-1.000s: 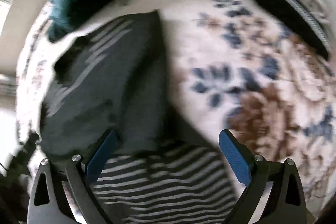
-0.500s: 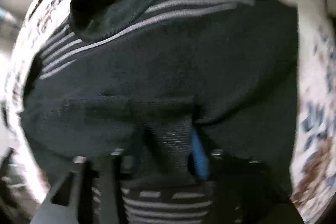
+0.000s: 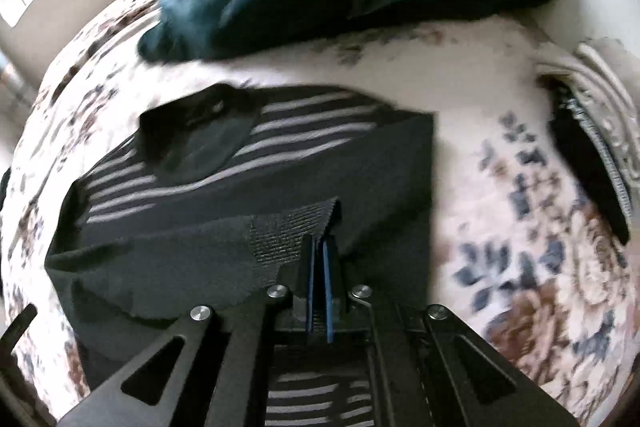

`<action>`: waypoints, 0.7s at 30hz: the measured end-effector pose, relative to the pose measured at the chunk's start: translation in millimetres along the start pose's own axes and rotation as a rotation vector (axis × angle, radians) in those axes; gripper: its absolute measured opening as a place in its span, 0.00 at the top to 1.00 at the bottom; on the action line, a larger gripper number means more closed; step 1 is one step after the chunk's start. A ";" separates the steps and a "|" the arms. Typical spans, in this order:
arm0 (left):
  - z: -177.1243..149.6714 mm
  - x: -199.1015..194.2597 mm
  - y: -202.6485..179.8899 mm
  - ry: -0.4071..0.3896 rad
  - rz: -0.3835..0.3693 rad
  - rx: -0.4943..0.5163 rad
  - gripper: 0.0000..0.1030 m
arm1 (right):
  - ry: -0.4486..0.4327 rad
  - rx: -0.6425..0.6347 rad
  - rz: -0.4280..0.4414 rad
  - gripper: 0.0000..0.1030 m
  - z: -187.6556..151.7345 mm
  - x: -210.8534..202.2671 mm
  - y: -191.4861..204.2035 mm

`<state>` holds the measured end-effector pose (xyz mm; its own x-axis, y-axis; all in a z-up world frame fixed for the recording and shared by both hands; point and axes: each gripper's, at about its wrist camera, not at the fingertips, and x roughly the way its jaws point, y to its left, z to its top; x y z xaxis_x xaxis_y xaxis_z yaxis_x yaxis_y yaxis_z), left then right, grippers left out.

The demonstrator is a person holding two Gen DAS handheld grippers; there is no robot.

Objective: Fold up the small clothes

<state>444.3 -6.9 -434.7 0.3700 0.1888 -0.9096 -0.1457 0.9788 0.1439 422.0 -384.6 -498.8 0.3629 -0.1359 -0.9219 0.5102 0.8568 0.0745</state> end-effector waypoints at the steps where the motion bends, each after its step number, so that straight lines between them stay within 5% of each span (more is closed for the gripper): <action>1: 1.3 0.9 -2.4 0.003 -0.006 -0.003 0.22 | -0.003 0.012 -0.019 0.96 5.1 0.4 -9.3; 9: 22.9 16.0 -46.4 0.004 -0.051 0.045 0.22 | 0.082 0.105 -0.138 0.96 18.7 37.5 -71.6; 16: 28.7 32.1 -40.5 0.041 -0.052 -0.017 0.22 | 0.192 0.027 -0.227 0.89 19.4 41.6 -60.9; 18: 21.9 34.7 -29.9 0.089 -0.082 -0.087 0.22 | 0.142 0.004 -0.157 0.77 25.0 14.6 -41.4; 19: 17.1 35.7 -22.7 0.116 -0.101 -0.138 0.22 | 0.119 0.007 -0.092 0.61 28.1 2.4 -29.1; 20: 13.0 37.1 -17.5 0.140 -0.139 -0.187 0.23 | 0.120 -0.003 0.004 0.46 31.5 -3.6 -11.7; 21: 8.9 39.1 -13.8 0.162 -0.181 -0.232 0.23 | 0.157 -0.029 0.117 0.44 35.9 -0.3 10.6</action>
<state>469.0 -12.3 -468.8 0.2607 -0.0194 -0.9652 -0.3030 0.9476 -0.1009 455.3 -393.2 -484.1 0.2909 0.0430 -0.9558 0.4478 0.8767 0.1758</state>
